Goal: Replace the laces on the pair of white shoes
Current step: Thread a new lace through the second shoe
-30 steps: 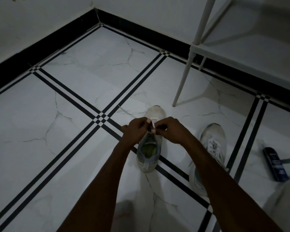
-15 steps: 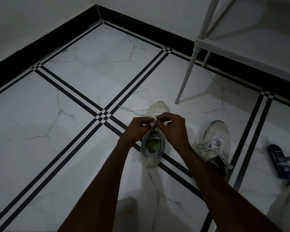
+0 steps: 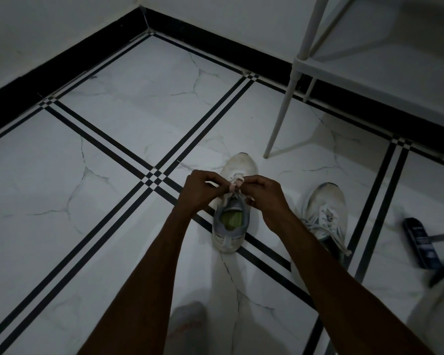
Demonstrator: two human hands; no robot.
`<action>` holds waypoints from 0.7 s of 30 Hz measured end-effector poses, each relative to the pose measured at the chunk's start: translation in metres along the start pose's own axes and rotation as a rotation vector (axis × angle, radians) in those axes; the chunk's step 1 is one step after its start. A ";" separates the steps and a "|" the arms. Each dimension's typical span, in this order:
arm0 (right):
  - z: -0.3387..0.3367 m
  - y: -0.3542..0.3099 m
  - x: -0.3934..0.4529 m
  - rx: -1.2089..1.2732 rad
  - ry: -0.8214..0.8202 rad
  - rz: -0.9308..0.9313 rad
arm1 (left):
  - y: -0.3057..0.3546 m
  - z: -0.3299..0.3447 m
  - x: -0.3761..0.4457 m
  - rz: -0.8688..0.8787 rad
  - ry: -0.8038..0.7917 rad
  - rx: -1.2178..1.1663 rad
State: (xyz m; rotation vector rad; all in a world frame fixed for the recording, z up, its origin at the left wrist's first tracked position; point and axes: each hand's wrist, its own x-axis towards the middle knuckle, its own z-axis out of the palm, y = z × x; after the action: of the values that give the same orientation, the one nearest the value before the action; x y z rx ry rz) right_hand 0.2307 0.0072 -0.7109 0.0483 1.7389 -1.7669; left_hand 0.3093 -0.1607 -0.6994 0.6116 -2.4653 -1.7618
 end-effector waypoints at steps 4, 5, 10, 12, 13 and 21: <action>0.006 -0.001 0.001 -0.045 0.002 0.012 | 0.015 0.001 0.009 -0.182 -0.178 0.053; 0.007 -0.001 0.001 -0.053 -0.006 0.008 | 0.016 0.002 0.010 -0.234 -0.215 0.043; 0.012 -0.001 0.000 -0.114 -0.060 -0.024 | 0.004 -0.024 0.004 -0.336 0.128 -0.086; 0.019 0.001 -0.002 -0.143 -0.090 -0.020 | 0.001 -0.027 0.003 -0.365 0.226 -0.234; 0.022 0.003 -0.002 -0.133 -0.094 -0.011 | 0.003 -0.024 0.002 -0.379 0.225 -0.335; 0.017 0.008 -0.002 -0.079 -0.059 -0.008 | 0.000 -0.024 -0.007 -0.210 0.062 -0.465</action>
State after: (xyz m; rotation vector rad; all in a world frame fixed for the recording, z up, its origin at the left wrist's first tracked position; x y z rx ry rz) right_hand 0.2428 -0.0067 -0.7151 -0.0445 1.7664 -1.6869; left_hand 0.3222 -0.1791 -0.6894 0.8781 -1.9018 -2.2461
